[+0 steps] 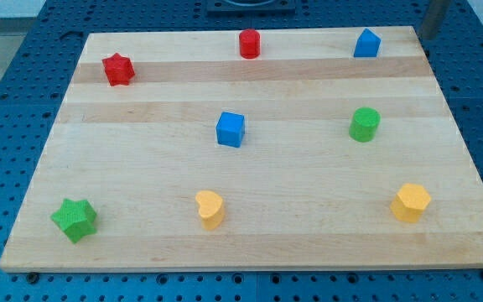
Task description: Nudge the red circle down a bit
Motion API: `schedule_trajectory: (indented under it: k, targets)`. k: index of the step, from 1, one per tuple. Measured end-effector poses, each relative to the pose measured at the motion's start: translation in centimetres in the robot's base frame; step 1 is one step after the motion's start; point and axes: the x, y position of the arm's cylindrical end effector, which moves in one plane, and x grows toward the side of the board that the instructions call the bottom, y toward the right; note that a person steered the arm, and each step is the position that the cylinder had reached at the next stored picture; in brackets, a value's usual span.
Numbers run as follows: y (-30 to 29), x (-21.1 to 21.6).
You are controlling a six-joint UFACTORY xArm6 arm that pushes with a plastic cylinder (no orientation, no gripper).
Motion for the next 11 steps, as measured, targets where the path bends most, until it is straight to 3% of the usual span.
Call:
schedule_trajectory:
  k: [4,6,8,9,11]
  targets:
    - [-2.9,0.6]
    - [-3.0,5.6]
    - [-13.3,9.8]
    - [-19.7,9.4]
    - [-22.7,1.3]
